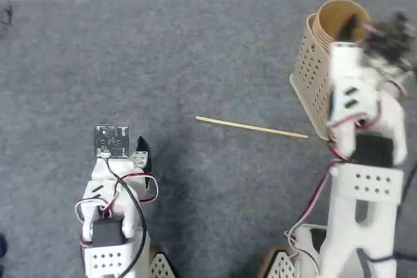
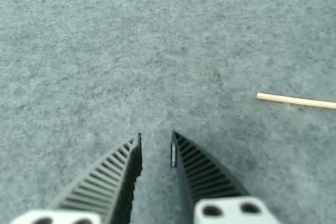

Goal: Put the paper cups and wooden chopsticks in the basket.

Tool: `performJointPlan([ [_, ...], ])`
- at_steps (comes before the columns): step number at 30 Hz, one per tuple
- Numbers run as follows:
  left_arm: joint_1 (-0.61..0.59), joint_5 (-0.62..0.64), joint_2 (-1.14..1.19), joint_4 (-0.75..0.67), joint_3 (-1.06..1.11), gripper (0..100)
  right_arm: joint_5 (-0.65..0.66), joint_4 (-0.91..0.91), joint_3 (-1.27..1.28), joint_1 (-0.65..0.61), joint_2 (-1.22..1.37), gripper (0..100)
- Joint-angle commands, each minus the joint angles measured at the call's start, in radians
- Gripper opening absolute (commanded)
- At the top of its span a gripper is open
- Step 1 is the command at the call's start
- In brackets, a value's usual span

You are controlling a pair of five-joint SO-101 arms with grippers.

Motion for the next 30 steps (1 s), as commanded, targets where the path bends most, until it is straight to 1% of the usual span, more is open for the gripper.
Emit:
performJointPlan([
  [1,0.003,-0.012,-0.017,0.003,-0.016,9,0.074,0.254,-0.224,-0.133,0.139,23.2],
  [4,0.003,-0.012,-0.017,0.005,-0.016,9,0.13,0.423,-0.354,-0.216,0.272,23.2],
  [7,0.003,-0.012,-0.017,0.005,-0.016,9,0.215,0.544,-0.417,-0.274,0.394,23.1],
  [12,0.003,-0.012,-0.017,0.005,-0.016,9,0.457,0.731,-0.42,-0.344,0.59,23.1],
  [14,0.003,-0.012,-0.017,0.005,-0.016,9,0.522,0.78,-0.42,-0.355,0.679,23.0],
  [16,0.003,-0.012,-0.017,0.005,-0.016,9,0.539,0.78,-0.42,-0.352,0.768,23.0],
  [21,0.003,-0.012,-0.017,0.006,-0.016,9,0.542,0.667,-0.42,-0.357,0.934,23.0],
  [25,0.003,-0.012,-0.017,0.006,-0.016,9,0.614,0.595,-0.422,-0.38,1.041,23.0],
  [30,0.003,-0.012,-0.017,0.006,-0.016,9,0.632,0.519,-0.428,-0.375,1.153,23.0],
])
